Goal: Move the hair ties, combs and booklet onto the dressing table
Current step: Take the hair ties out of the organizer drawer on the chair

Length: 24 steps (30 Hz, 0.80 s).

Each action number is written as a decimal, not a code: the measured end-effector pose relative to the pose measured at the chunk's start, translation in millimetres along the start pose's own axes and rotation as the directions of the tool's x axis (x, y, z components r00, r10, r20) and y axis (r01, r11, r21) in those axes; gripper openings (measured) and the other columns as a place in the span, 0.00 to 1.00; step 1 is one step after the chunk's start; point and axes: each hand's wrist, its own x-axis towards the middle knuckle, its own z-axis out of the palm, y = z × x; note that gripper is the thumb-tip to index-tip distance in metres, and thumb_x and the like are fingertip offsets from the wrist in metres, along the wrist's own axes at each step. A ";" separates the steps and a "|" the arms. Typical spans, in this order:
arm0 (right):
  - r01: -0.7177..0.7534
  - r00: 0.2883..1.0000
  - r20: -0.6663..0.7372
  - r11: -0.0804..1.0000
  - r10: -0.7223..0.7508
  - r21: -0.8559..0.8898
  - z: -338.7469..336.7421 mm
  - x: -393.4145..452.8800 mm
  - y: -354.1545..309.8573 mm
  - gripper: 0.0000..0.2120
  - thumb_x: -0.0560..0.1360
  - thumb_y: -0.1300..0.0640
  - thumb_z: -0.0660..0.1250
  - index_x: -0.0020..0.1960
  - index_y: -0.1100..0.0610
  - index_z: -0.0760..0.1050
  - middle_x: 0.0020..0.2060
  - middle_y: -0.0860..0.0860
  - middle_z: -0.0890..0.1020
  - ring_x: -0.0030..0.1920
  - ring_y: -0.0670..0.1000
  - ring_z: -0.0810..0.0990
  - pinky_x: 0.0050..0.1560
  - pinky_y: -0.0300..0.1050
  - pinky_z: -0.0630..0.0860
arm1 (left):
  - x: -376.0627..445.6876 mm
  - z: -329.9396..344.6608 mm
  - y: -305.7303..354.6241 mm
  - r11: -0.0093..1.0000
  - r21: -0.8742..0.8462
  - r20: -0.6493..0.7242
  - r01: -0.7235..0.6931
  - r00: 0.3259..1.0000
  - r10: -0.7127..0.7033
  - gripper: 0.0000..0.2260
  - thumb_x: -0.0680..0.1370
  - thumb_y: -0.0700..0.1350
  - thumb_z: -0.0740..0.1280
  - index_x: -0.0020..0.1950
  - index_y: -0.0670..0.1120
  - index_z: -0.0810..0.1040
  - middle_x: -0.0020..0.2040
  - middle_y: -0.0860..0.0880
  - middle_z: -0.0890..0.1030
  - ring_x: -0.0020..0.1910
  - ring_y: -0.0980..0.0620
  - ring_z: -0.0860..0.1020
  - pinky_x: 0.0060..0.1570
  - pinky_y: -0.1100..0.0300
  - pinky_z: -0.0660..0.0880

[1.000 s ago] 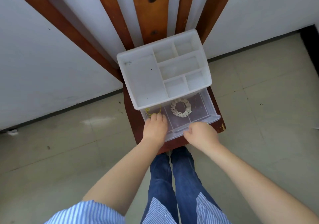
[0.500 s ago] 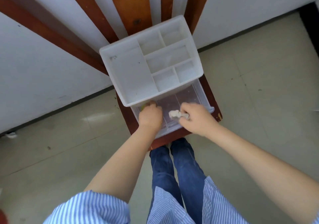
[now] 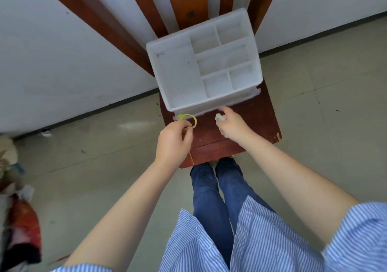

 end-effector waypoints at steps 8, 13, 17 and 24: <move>0.103 0.982 -0.105 0.919 -0.154 -0.381 -26.3 -20.6 -14.3 0.11 0.79 0.62 0.56 0.55 0.66 0.72 0.52 0.65 0.80 0.52 0.62 0.79 0.47 0.49 0.74 | 15.4 -9.5 31.2 0.956 0.215 0.100 -0.201 0.978 0.183 0.09 0.78 0.40 0.63 0.55 0.41 0.81 0.53 0.42 0.82 0.53 0.42 0.78 0.46 0.55 0.74; -0.122 0.937 -0.347 0.894 -0.040 -0.431 -81.0 -102.6 0.3 0.14 0.78 0.57 0.56 0.48 0.64 0.76 0.52 0.64 0.81 0.55 0.62 0.78 0.56 0.51 0.72 | 21.8 -7.4 107.8 0.831 0.245 0.221 -0.500 0.863 0.454 0.10 0.79 0.40 0.62 0.53 0.41 0.81 0.51 0.40 0.81 0.51 0.40 0.78 0.45 0.51 0.76; -0.279 0.767 -0.641 0.882 -0.034 -0.380 -121.8 -203.8 23.8 0.16 0.79 0.56 0.56 0.53 0.64 0.79 0.55 0.62 0.79 0.58 0.60 0.75 0.56 0.49 0.72 | -3.2 13.3 193.4 0.609 0.190 0.327 -0.770 0.635 0.700 0.09 0.78 0.40 0.62 0.51 0.45 0.82 0.50 0.42 0.80 0.53 0.43 0.78 0.44 0.54 0.76; -0.497 0.324 -0.920 0.867 0.219 0.032 -95.6 -418.1 105.5 0.13 0.77 0.57 0.60 0.51 0.65 0.78 0.51 0.62 0.79 0.53 0.61 0.77 0.49 0.50 0.74 | -174.9 81.9 314.6 0.051 -0.094 0.508 -0.994 -0.004 0.861 0.09 0.79 0.43 0.62 0.53 0.45 0.81 0.50 0.39 0.80 0.52 0.41 0.77 0.44 0.55 0.75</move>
